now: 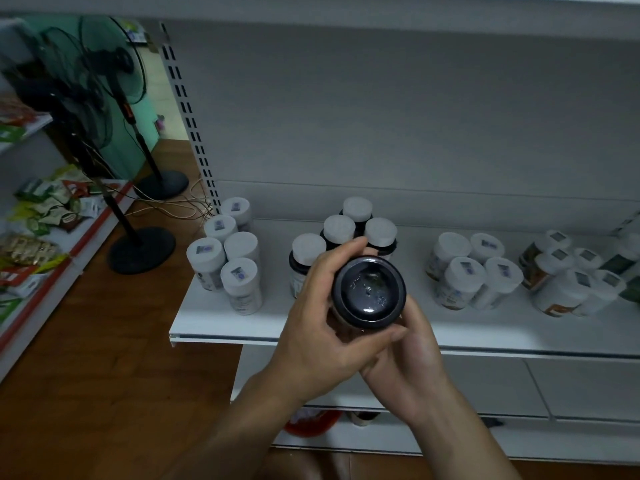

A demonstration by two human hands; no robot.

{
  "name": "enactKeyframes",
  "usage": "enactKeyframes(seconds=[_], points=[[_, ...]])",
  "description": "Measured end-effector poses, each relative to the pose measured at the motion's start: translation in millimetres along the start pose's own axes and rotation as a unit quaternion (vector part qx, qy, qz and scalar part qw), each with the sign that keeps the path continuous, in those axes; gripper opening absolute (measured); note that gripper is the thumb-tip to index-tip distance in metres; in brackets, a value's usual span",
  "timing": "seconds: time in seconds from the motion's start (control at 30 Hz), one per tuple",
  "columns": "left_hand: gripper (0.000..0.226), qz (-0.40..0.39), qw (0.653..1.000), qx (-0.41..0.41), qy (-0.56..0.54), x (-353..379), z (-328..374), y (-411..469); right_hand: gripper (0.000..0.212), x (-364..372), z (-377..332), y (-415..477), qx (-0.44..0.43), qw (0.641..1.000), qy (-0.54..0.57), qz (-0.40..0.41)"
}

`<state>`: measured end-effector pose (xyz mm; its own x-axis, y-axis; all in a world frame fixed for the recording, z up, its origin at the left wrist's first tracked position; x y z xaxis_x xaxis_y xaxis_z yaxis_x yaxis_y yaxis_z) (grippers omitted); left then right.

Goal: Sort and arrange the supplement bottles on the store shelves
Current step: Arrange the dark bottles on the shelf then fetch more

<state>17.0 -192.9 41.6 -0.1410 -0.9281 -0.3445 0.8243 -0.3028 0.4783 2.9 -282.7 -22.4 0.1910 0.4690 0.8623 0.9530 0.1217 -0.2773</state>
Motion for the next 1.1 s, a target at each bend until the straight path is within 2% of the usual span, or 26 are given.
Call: enactKeyframes(seconds=[0.17, 0.23, 0.3, 0.4, 0.5, 0.57, 0.67, 0.77, 0.9, 0.97, 1.1], points=[[0.085, 0.003, 1.0, -0.001, 0.007, -5.1, -4.3, -3.0, 0.039, -0.2, -8.8, 0.5, -0.046, 0.999, -0.008, 0.002], [0.084, 0.017, 1.0, -0.017, -0.007, -10.7, -12.9, -7.3, 0.038, -4.5, -18.5, 1.3, -0.093, 0.993, -0.074, 0.021], [0.078, 0.035, 0.995, -0.07, -0.061, -15.6, -23.9, -11.8, 0.043, -9.0, -29.6, 0.6, -0.151, 0.973, -0.17, 0.037], [0.059, 0.072, 0.964, -0.176, -0.184, -20.3, -39.1, -17.4, 0.05, -2.8, -40.6, -4.5, -0.215, 0.937, -0.276, -0.002], [0.041, 0.056, 0.923, -0.266, -0.273, -13.0, -51.4, -18.8, 0.057, 5.7, -43.2, -8.8, -0.234, 0.914, -0.328, -0.056], [0.044, 0.035, 0.915, -0.293, -0.277, -8.1, -55.3, -20.0, 0.048, 8.9, -44.0, -9.7, -0.238, 0.903, -0.353, -0.057], [0.051, 0.019, 0.925, -0.287, -0.248, -9.5, -57.3, -20.4, 0.034, 3.8, -45.5, -8.1, -0.226, 0.912, -0.342, -0.015], [0.06, 0.005, 0.94, -0.254, -0.23, -13.4, -57.0, -19.6, 0.036, -4.9, -45.8, -5.1, -0.207, 0.92, -0.333, 0.016], [0.049, 0.015, 0.933, -0.279, -0.226, -12.2, -58.9, -20.7, 0.047, 5.3, -43.4, -12.4, -0.225, 0.894, -0.386, -0.036], [0.05, 0.011, 0.927, -0.298, -0.229, -9.2, -60.9, -21.6, 0.05, 5.5, -44.7, -14.7, -0.239, 0.888, -0.391, -0.037], [0.054, -0.004, 0.933, -0.267, -0.241, -11.0, -61.3, -20.2, 0.043, -7.5, -47.2, -7.9, -0.221, 0.915, -0.337, 0.02]])
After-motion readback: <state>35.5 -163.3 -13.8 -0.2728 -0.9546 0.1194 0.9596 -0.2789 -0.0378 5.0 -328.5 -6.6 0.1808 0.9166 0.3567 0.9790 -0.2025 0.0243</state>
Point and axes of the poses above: each hand's wrist, its own y-axis towards the middle knuckle, its own x-axis out of the palm, z = x × y, the point moved 7 cm from there along y, towards the middle knuckle, and after that the axes turned 11 degrees about y, right-handed, at the moved point
